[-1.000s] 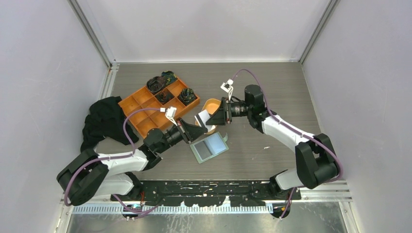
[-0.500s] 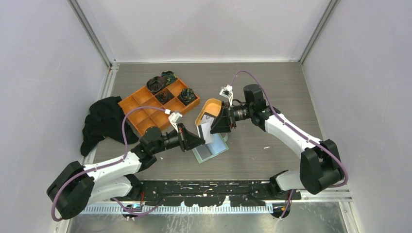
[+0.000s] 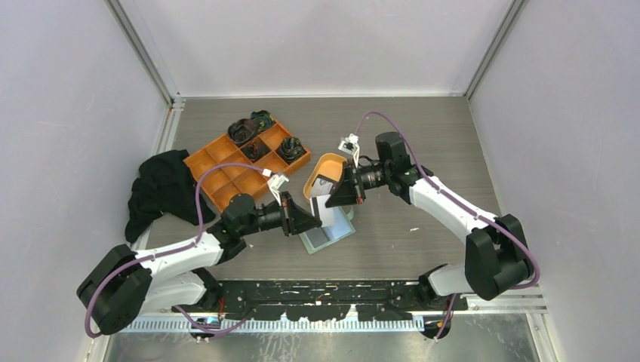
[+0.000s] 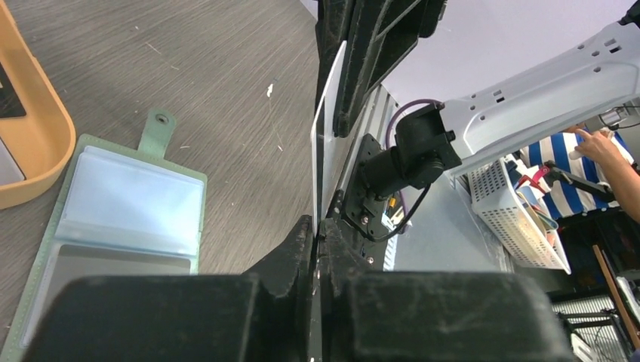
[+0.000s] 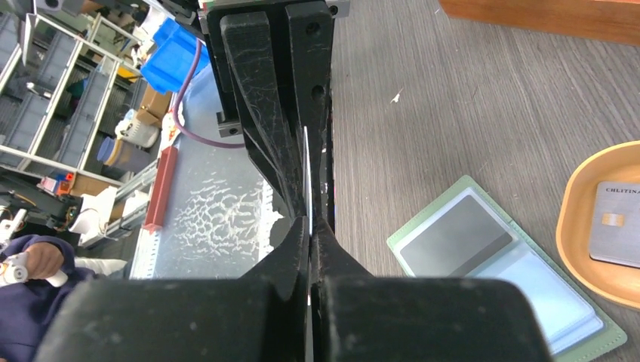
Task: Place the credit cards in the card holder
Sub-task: Insert the credit card into the card holder.
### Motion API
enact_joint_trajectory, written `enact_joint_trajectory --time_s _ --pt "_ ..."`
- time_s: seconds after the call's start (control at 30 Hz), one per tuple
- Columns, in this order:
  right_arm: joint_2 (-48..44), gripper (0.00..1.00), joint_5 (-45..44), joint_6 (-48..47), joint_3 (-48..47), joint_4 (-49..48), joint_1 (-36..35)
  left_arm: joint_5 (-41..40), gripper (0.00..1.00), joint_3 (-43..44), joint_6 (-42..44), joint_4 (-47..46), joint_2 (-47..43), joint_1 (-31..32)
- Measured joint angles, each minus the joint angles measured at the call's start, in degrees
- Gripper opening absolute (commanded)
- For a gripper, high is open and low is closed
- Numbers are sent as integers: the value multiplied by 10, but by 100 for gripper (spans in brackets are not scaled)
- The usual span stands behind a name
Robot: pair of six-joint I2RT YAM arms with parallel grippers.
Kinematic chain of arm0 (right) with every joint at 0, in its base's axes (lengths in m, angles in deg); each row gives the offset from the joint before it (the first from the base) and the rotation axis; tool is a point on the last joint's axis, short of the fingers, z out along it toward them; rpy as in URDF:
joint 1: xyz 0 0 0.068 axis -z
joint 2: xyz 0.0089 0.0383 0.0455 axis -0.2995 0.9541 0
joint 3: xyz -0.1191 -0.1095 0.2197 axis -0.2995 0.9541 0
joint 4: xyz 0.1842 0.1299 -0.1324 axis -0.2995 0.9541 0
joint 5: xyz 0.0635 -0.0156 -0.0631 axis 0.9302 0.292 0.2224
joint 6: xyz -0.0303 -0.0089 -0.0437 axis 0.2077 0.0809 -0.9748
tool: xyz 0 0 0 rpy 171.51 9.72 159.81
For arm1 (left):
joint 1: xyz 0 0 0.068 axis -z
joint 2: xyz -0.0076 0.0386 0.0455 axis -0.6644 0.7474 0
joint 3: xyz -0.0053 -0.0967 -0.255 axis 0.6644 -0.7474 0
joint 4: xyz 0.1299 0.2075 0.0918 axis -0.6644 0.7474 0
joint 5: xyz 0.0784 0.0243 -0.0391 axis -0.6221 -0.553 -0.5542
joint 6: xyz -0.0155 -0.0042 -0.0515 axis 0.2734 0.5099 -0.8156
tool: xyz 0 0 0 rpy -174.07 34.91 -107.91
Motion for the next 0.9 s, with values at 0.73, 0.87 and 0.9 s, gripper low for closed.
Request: enact_joint_trajectory --time_s 0.73,0.87,0.9 --pt "95 1 -100 -163 -82 313 65 -197 15 11 27 245 68 -59" --pt "95 1 -107 -179 -89 336 74 -174 13 48 15 223 179 -67" --pt "95 1 -108 -181 -89 339 75 -165 12 63 10 213 204 -68"
